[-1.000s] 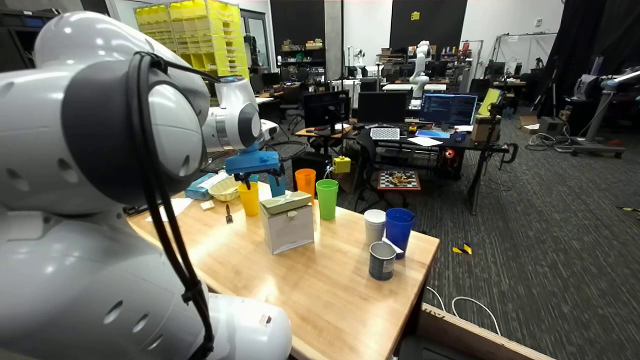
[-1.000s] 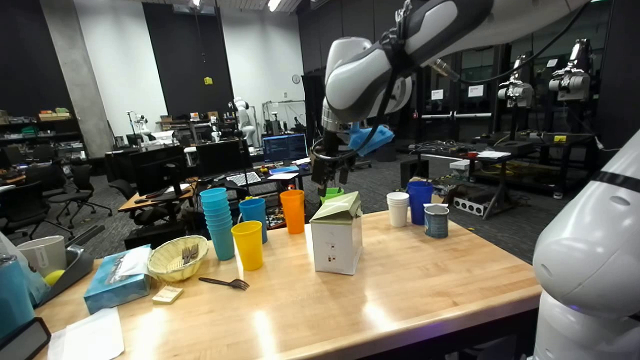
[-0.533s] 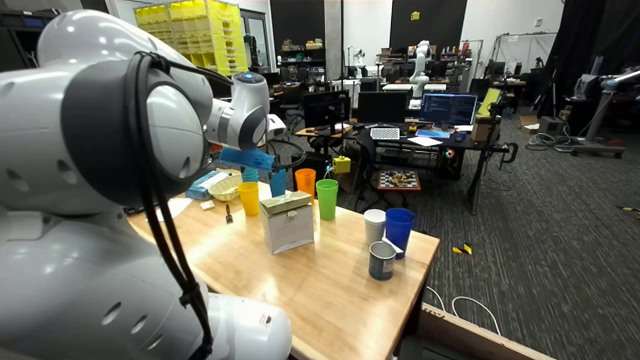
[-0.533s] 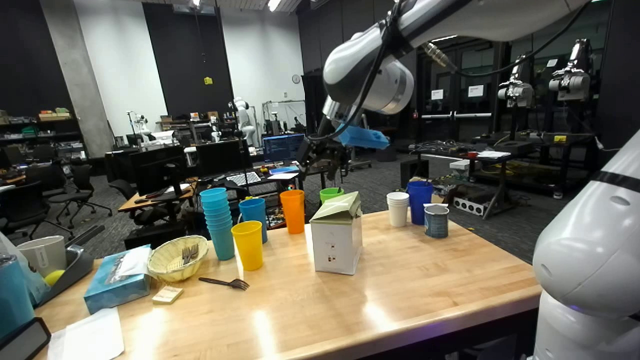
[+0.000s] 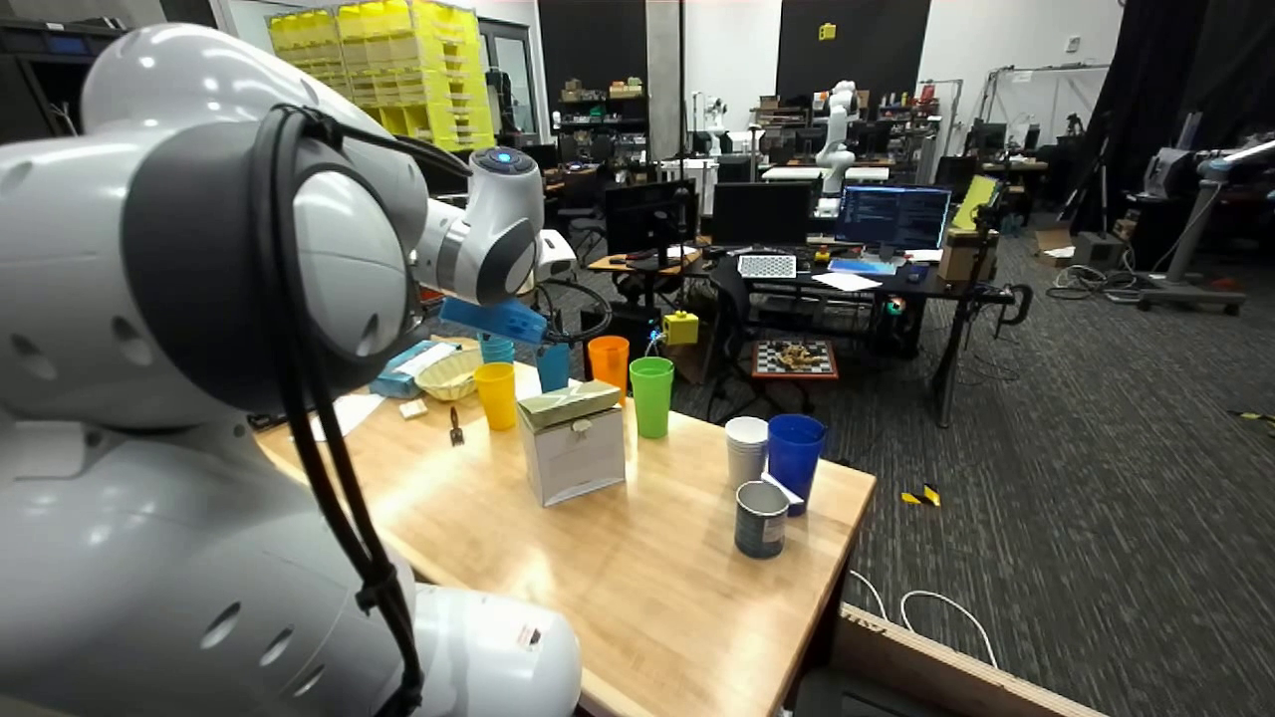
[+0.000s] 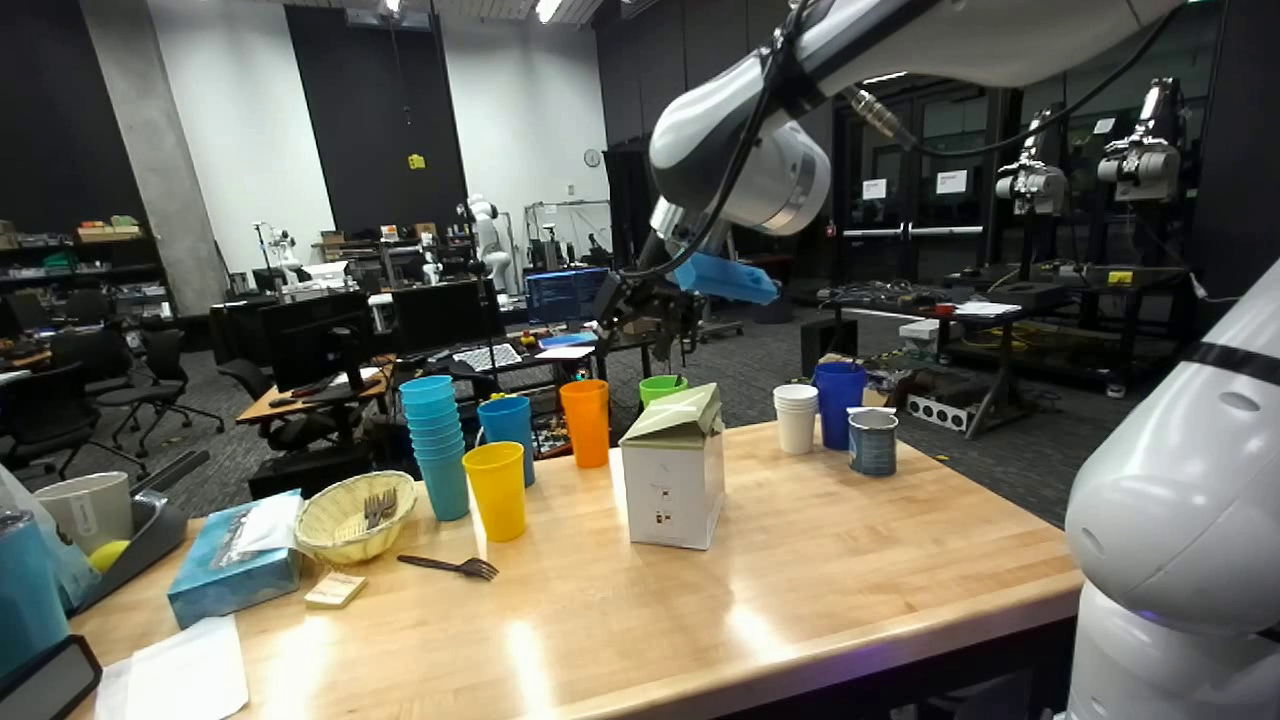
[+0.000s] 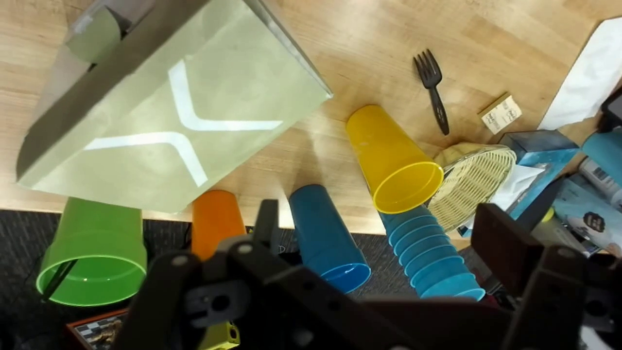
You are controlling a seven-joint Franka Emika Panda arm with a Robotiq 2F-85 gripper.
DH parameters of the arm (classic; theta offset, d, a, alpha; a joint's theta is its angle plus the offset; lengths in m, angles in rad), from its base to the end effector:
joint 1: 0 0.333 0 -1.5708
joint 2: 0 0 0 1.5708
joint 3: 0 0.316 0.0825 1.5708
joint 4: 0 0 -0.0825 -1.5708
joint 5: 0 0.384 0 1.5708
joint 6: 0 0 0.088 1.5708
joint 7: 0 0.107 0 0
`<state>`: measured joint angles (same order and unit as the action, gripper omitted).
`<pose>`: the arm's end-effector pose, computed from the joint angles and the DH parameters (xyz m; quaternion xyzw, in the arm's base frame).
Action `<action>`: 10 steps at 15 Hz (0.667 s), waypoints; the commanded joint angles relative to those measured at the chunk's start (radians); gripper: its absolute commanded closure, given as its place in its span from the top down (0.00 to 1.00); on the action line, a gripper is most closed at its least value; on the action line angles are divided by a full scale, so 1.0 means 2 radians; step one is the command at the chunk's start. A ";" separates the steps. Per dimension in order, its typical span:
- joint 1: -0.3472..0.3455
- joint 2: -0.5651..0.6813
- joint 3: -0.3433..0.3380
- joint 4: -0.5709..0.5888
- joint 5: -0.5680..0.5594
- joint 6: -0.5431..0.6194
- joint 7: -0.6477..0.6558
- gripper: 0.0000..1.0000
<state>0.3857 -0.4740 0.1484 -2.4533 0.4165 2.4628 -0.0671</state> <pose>0.3788 0.2297 0.5187 -0.9488 -0.1629 -0.2007 0.1815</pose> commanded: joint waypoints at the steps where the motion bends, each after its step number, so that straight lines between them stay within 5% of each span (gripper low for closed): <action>1: -0.009 -0.003 0.006 0.000 0.026 -0.003 0.060 1.00; 10: -0.047 -0.022 0.023 -0.017 0.087 0.024 0.229 1.00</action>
<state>0.3318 -0.4801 0.1702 -2.4598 0.5612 2.4947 0.3003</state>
